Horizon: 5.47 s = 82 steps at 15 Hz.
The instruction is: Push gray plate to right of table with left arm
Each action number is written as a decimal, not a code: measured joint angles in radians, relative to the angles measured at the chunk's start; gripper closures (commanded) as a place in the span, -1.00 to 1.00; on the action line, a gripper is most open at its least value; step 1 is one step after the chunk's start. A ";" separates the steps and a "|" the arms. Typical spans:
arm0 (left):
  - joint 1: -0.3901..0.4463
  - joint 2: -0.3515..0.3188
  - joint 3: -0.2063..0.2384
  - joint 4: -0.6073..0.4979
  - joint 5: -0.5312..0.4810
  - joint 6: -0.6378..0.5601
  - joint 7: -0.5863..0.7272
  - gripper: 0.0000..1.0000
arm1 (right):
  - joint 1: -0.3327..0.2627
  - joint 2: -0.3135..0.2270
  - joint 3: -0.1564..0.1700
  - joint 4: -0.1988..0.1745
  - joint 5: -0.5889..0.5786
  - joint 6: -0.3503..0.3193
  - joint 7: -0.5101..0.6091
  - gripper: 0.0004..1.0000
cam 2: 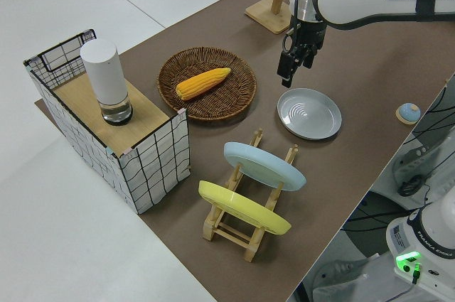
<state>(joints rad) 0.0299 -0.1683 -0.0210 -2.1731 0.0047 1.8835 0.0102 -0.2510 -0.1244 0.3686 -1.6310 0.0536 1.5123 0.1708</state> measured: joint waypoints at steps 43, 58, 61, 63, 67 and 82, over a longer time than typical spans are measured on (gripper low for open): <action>0.079 0.022 -0.028 -0.405 -0.043 0.440 -0.065 0.84 | 0.000 0.000 0.000 0.000 0.000 0.000 0.000 -0.99; 0.075 0.014 -0.171 -0.405 -0.101 0.445 -0.204 1.00 | 0.000 0.000 0.000 0.000 0.000 0.000 0.000 -0.99; 0.062 0.014 -0.200 -0.405 -0.134 0.445 -0.239 1.00 | 0.000 0.000 0.000 0.000 0.000 0.000 0.000 -0.99; 0.049 0.014 -0.235 -0.405 -0.152 0.445 -0.286 1.00 | 0.000 0.000 0.000 0.000 0.000 0.000 0.000 -0.99; 0.023 0.014 -0.305 -0.405 -0.220 0.450 -0.351 1.00 | 0.000 0.000 0.000 0.000 0.000 0.000 0.000 -0.99; -0.040 0.024 -0.541 -0.405 -0.342 0.562 -0.679 1.00 | 0.000 0.000 0.000 0.000 0.000 0.000 0.000 -0.99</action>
<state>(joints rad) -0.0097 -0.1443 -0.5625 -2.5781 -0.3372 2.4452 -0.6688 -0.2514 -0.1244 0.3687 -1.6310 0.0536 1.5123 0.1708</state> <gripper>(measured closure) 0.978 0.004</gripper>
